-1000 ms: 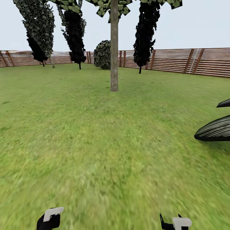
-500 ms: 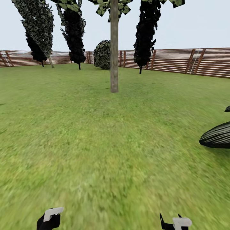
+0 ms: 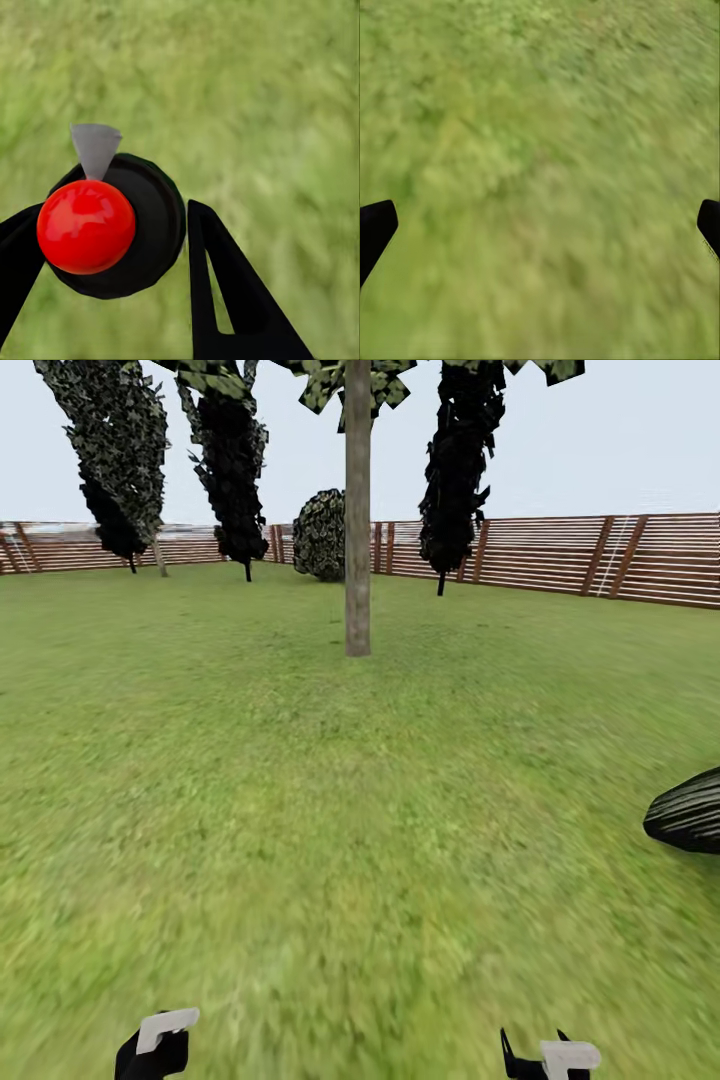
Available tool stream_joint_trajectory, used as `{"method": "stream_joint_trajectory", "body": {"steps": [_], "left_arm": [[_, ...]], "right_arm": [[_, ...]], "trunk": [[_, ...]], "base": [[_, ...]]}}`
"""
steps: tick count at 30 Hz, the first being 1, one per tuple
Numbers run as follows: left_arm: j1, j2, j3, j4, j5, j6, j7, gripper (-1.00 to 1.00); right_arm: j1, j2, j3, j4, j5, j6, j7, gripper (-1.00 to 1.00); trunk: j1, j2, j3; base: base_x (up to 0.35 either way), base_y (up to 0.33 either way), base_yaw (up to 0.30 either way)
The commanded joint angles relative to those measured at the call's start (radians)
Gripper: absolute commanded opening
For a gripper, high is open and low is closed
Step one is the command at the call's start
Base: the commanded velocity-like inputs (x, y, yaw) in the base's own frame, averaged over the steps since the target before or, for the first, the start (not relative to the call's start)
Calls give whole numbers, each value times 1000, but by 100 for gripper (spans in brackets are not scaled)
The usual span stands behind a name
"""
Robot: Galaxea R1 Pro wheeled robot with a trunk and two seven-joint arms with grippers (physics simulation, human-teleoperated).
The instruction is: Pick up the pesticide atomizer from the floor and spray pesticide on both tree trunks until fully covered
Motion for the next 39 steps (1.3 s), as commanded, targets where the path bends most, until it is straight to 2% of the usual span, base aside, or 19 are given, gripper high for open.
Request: {"method": "stream_joint_trajectory", "body": {"steps": [1,39], "left_arm": [[0,0,0,0,0,0,0,-100],[0,1,0,0,-2,0,0,-100]], "right_arm": [[0,0,0,0,0,0,0,100],[0,0,0,0,0,0,0,100]], "trunk": [[0,0,0],[0,0,0]], "base": [[339,0,0],[339,0,0]]}}
